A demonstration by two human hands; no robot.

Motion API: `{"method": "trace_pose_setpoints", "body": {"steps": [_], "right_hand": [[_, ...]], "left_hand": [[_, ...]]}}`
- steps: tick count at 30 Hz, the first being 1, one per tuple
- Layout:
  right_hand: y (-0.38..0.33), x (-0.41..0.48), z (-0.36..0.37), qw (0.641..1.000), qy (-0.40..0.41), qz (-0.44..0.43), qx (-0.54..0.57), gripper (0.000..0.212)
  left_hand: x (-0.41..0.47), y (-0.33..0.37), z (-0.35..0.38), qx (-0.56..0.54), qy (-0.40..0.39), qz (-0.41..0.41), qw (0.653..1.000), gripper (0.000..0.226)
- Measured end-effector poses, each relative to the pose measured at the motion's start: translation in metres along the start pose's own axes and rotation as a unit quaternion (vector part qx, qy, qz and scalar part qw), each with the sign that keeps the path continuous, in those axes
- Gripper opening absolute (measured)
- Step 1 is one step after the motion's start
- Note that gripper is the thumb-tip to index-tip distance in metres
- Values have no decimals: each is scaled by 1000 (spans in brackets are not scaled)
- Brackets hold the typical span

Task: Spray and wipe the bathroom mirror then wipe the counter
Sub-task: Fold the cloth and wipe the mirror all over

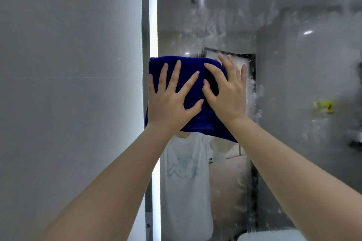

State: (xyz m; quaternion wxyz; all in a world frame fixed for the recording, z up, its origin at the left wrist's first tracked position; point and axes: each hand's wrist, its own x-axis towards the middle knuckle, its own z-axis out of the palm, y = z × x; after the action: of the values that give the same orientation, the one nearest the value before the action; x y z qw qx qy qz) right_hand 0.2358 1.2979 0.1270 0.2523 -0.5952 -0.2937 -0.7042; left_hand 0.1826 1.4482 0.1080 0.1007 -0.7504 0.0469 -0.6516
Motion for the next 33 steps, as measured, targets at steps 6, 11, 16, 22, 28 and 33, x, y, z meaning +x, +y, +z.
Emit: {"method": "trace_pose_setpoints", "body": {"steps": [6, 11, 16, 22, 28, 33], "right_hand": [[-6, 2, -7, 989, 33, -133, -49, 16], [-32, 1, -14, 998, -48, 10, 31, 21], [-51, -10, -4, 993, -94, 66, 22, 45], [-17, -17, -6, 995, -94, -13, -44, 50], [-3, -14, -7, 982, -149, -60, -95, 65], [0, -6, -5, 978, -160, -73, -115, 64]], "left_hand": [[1, 1, 2, 7, 1, -13, 1000, 70], [1, 1, 2, 4, -6, -16, 1000, 68], [0, -1, -1, -27, -16, -35, 999, 61], [2, -1, -2, -64, 1, -42, 997, 60], [3, -7, 0, -37, 8, -37, 999, 61], [7, -8, 0, -15, -3, -38, 999, 62]]}}
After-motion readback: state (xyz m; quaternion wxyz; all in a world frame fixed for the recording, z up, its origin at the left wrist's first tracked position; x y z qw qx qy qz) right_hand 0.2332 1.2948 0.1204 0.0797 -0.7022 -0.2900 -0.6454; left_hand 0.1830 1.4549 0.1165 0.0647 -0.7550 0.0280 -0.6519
